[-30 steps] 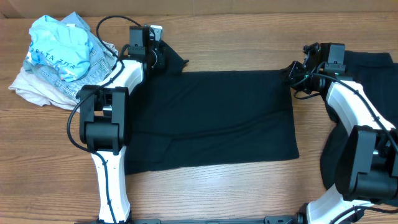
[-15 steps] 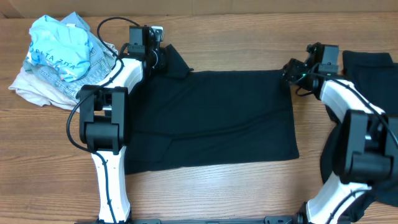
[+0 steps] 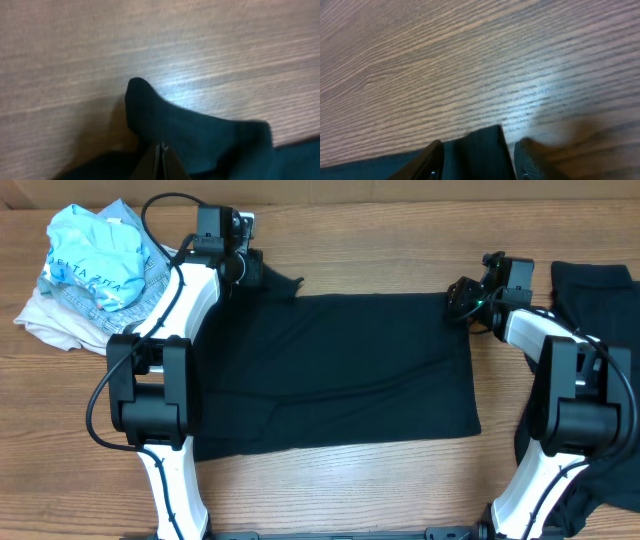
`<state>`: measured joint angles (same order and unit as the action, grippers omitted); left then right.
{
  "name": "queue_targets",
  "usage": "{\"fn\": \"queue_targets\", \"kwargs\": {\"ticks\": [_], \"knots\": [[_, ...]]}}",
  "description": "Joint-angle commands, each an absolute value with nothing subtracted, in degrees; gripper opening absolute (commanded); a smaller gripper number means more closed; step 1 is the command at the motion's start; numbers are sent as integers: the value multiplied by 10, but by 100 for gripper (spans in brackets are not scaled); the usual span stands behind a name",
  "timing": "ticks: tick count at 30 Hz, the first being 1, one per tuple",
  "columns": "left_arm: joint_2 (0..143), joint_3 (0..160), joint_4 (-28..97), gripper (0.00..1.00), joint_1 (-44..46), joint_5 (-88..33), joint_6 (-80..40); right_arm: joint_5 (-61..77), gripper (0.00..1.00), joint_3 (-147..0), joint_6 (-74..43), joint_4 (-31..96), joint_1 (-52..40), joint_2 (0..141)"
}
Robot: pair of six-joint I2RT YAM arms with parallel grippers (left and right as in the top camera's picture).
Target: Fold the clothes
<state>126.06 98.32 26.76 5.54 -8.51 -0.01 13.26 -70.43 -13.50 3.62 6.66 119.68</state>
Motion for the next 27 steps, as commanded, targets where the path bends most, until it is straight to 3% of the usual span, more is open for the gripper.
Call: {"fn": "queue_targets", "kwargs": {"ticks": [1, 5, 7, 9, 15, 27], "knots": [[1239, 992, 287, 4, 55, -69, 11, 141, 48, -708, -135, 26, 63, 1217], [1232, 992, 314, 4, 54, -67, 12, 147, 47, -708, -135, 20, 63, 1244], [1227, 992, 325, 4, 54, -67, 13, 147, 41, -708, -135, 17, 62, 1249], [1218, 992, 345, 4, 52, -50, 13, 152, 29, -710, -135, 7, 62, 1248], [1195, 992, 382, 4, 48, -39, 13, 203, 4, -730, -135, 38, 62, 1235], [1171, 992, 443, 4, 48, -39, 13, 207, 4, -750, -134, 179, 62, 1052]]}}
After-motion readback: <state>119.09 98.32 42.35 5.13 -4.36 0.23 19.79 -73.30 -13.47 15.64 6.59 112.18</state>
